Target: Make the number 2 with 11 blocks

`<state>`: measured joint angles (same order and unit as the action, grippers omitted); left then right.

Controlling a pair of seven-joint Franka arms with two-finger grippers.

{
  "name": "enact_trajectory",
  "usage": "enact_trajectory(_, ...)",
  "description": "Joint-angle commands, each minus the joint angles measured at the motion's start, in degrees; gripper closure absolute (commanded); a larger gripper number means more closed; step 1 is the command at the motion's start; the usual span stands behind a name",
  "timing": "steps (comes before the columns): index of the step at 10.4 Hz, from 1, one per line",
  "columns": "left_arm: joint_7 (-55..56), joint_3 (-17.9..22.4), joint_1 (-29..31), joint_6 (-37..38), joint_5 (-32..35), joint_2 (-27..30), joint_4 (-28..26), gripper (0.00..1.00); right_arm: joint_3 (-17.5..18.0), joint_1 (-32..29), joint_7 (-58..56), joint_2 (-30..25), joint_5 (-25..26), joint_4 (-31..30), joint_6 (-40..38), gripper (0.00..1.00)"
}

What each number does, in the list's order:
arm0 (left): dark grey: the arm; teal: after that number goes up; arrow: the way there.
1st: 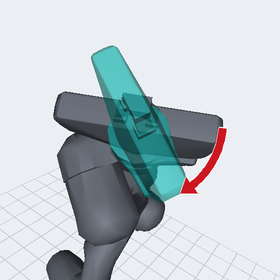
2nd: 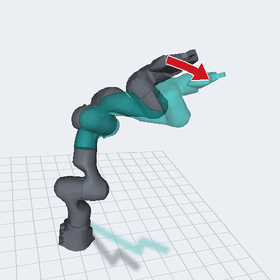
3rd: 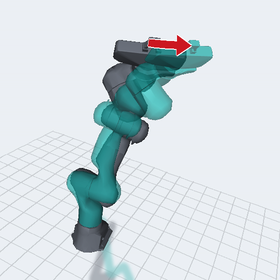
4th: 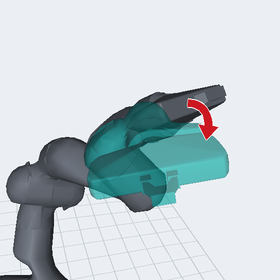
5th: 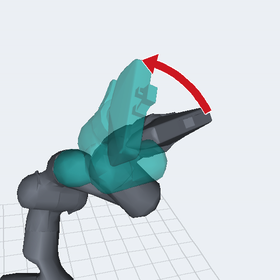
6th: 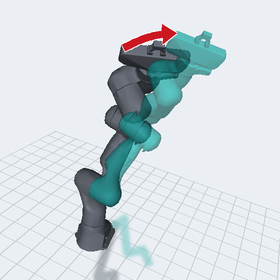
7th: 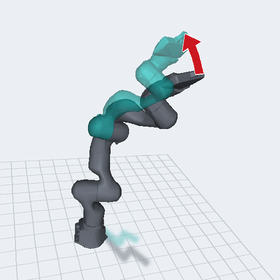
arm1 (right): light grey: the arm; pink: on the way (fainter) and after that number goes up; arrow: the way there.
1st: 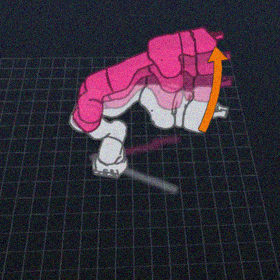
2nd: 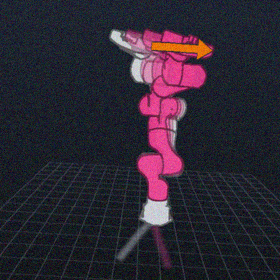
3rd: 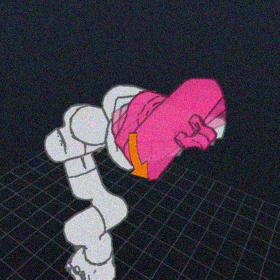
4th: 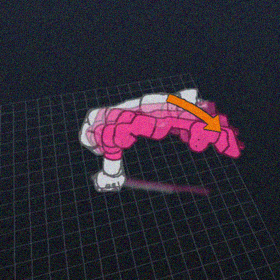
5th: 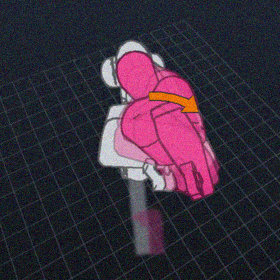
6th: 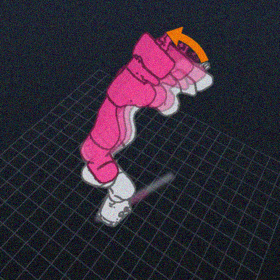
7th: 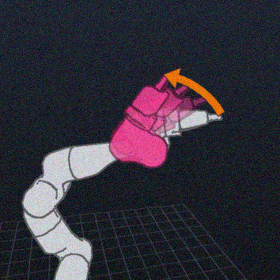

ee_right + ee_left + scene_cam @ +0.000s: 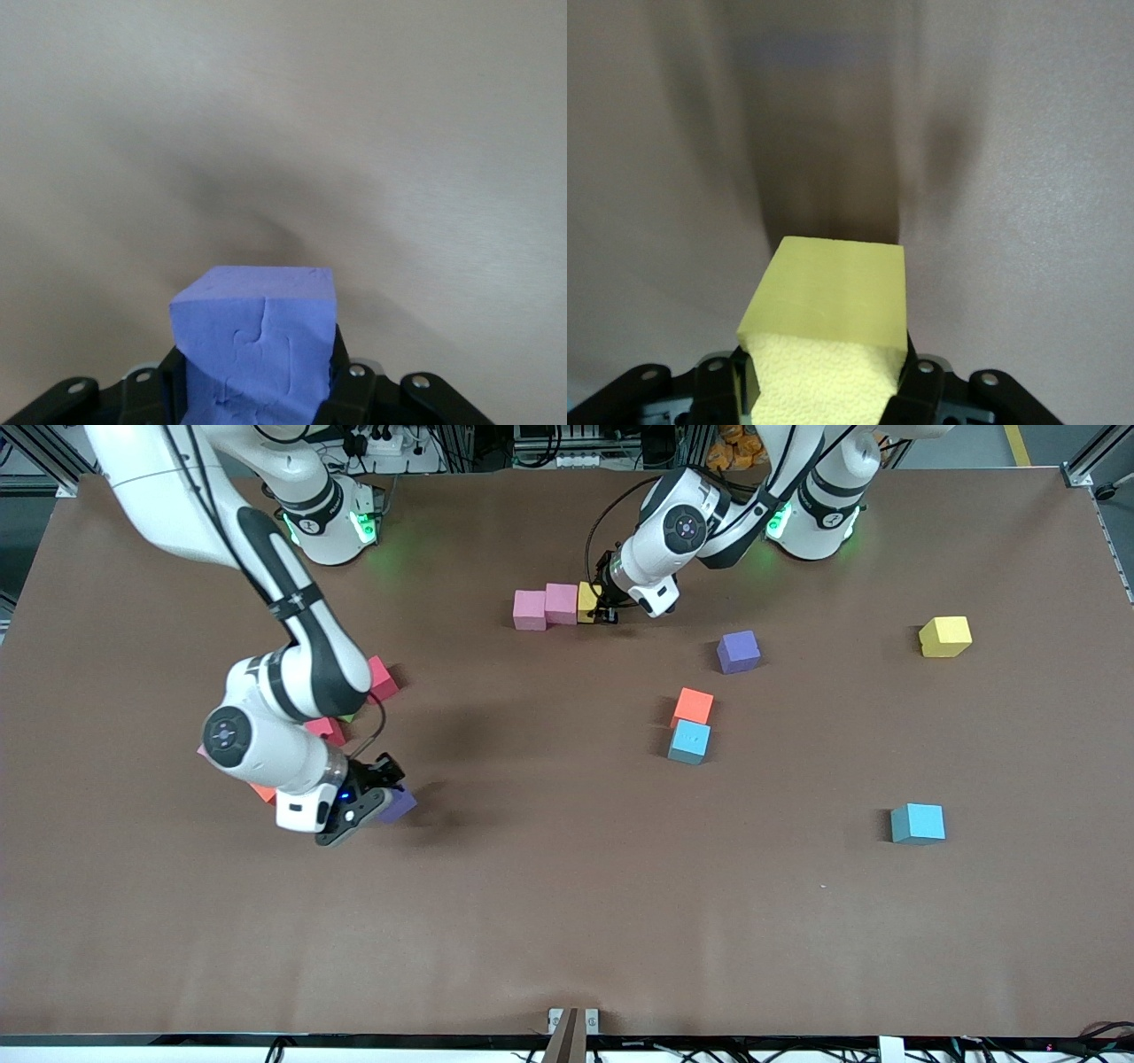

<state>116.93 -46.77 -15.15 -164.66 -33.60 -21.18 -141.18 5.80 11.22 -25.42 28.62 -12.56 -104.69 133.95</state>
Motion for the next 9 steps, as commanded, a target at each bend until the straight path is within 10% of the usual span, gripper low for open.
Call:
enact_trajectory(1, -1.3, 0.1, -0.2, -0.8, -0.6, -1.1, 0.6, 0.44, -0.2, 3.2, 8.9, -2.9, -0.9, -2.5, -0.3, 0.78)
enact_trajectory(5, -1.3, 1.2, -0.1, -0.8, -0.7, -1.8, 0.9, 0.0, -0.4, 10.7, 21.4, -4.6, -0.7, -4.5, 1.0, 0.78)
enact_trajectory(9, -1.1, 1.3, -0.1, -0.7, -0.7, -1.4, 1.3, 0.0, -0.7, 15.8, 28.3, -6.5, -0.6, -9.3, 5.2, 0.78)
